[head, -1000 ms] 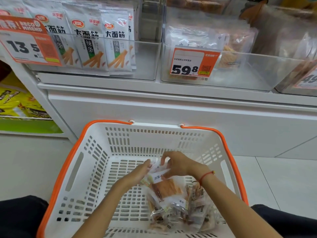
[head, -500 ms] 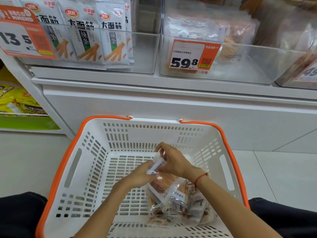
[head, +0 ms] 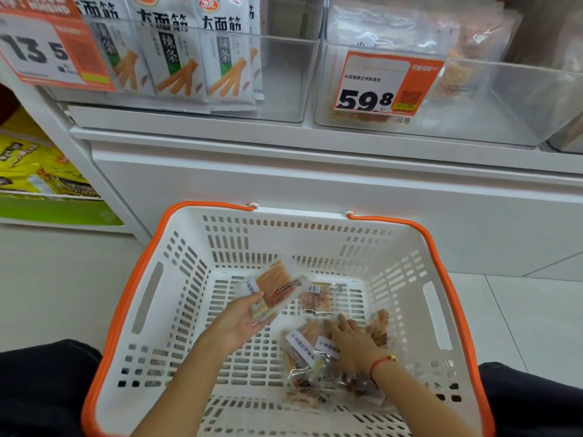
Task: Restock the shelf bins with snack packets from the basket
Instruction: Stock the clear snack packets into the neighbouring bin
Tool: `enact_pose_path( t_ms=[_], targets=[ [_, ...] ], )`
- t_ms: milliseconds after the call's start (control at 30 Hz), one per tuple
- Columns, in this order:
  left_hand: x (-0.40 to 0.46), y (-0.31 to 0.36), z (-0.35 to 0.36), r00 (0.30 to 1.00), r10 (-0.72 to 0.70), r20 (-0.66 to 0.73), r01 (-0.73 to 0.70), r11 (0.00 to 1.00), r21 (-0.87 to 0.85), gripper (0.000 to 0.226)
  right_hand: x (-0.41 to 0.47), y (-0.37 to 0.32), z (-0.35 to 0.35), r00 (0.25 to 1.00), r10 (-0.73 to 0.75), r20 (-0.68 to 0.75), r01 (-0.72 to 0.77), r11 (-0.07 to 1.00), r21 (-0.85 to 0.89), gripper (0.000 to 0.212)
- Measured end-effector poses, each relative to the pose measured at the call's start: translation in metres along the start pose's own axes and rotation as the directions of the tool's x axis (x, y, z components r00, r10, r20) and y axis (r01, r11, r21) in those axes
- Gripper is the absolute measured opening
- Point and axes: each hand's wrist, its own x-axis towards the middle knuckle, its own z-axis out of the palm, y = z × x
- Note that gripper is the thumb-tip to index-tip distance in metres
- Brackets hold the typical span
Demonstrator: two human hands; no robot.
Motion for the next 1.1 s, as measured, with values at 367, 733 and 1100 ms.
enact_pose_path(
  t_ms=[367,733,1100],
  targets=[
    [0.013,-0.003,0.003,0.925,0.323,-0.2,-0.23,0.895,0.382,0.057,-0.003,0.023,-0.079,0.998,0.012,-0.056,0.009,0.936,0.352,0.02],
    [-0.008,0.0,0.034,0.897,0.422,-0.128,-0.307,0.805,0.508,0.074,-0.06,-0.056,-0.175,0.782,0.035,-0.622,0.133,0.966,0.222,0.028],
    [-0.018,-0.005,0.045,0.931,0.363,0.019,-0.357,0.903,0.24,0.029,-0.029,-0.067,-0.129,0.749,-0.065,-0.66,0.381,0.857,0.348,0.029]
  ],
)
